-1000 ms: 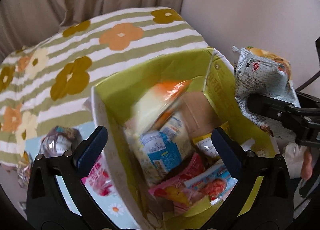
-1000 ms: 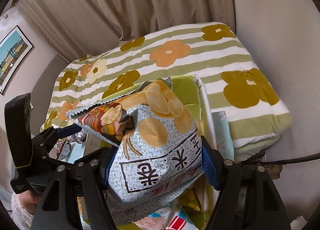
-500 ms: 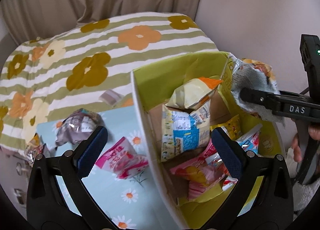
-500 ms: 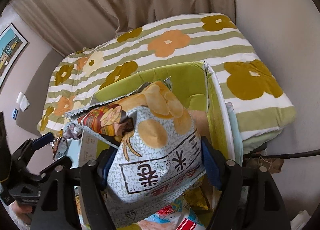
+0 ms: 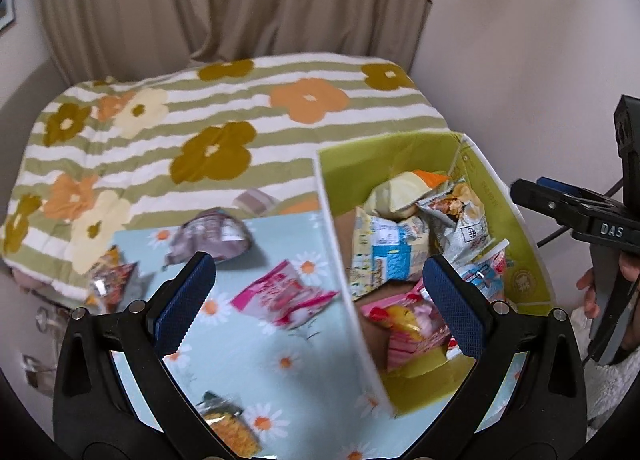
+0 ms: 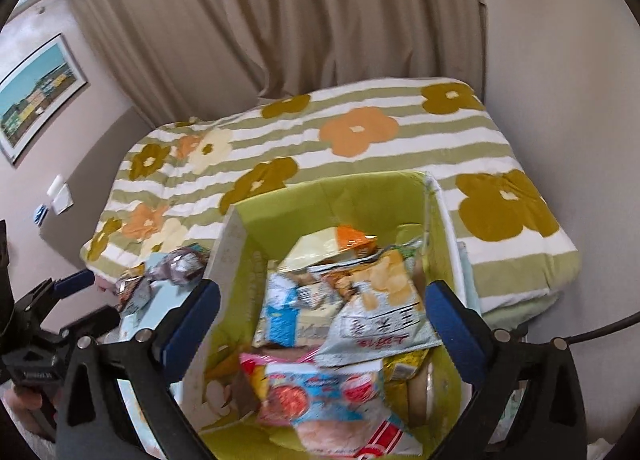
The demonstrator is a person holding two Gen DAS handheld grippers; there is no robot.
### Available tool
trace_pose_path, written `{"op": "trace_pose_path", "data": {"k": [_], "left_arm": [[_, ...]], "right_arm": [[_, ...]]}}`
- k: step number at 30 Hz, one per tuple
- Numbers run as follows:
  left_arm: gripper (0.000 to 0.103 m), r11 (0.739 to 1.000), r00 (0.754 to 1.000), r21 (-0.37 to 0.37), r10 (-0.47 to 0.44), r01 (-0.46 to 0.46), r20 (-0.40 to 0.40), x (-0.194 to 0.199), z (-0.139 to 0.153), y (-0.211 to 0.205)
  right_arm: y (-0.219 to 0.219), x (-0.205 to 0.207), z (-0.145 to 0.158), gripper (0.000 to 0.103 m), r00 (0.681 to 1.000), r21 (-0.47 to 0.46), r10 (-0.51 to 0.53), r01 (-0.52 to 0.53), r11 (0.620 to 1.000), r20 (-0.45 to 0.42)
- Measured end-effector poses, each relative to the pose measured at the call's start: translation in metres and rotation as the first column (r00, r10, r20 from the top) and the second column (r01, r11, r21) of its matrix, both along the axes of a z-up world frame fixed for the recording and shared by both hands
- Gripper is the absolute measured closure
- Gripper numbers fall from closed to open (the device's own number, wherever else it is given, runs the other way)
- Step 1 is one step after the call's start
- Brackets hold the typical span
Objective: Organize snacks
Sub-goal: 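Move both tools back over the remaining snacks on the table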
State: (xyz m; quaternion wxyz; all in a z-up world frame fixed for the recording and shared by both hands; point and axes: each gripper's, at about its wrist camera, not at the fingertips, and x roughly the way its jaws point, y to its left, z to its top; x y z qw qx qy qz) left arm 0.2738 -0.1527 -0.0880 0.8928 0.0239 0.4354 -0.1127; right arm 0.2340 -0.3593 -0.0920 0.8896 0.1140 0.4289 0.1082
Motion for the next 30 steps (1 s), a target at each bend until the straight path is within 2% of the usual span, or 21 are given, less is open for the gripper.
{"op": "trace_pose_path", "data": {"k": [8, 14, 18, 23, 27, 30], "left_arm": [[0.000, 0.988, 0.986, 0.032, 0.145, -0.148, 0.080, -0.056, 0.036, 0.063], [0.000, 0.962, 0.961, 0.030, 0.267, -0.270, 0.072, -0.091, 0.032, 0.117], [0.000, 0.950, 0.949, 0.017, 0.310, -0.311, 0.050, -0.109, 0.021, 0.149], [0.000, 0.947, 0.947, 0.005, 0.320, -0.320, 0.012, -0.120, 0.003, 0.185], [0.000, 0.957, 0.957, 0.011, 0.290, -0.289, -0.011, -0.119, -0.012, 0.213], [0.000, 0.965, 0.964, 0.002, 0.264, -0.264, -0.042, -0.119, -0.023, 0.234]], "right_arm": [[0.051, -0.027, 0.033, 0.001, 0.983, -0.007, 0.156, -0.156, 0.988, 0.093], [0.100, -0.041, 0.037, 0.001, 0.956, -0.019, 0.268, -0.268, 0.963, 0.114], [0.135, -0.050, 0.031, 0.001, 0.941, -0.029, 0.322, -0.321, 0.947, 0.105], [0.175, -0.066, 0.015, 0.001, 0.938, -0.021, 0.337, -0.337, 0.941, 0.076], [0.209, -0.079, -0.003, 0.001, 0.948, -0.040, 0.316, -0.315, 0.948, 0.038], [0.234, -0.088, -0.022, 0.001, 0.953, -0.019, 0.304, -0.304, 0.953, -0.016]]}}
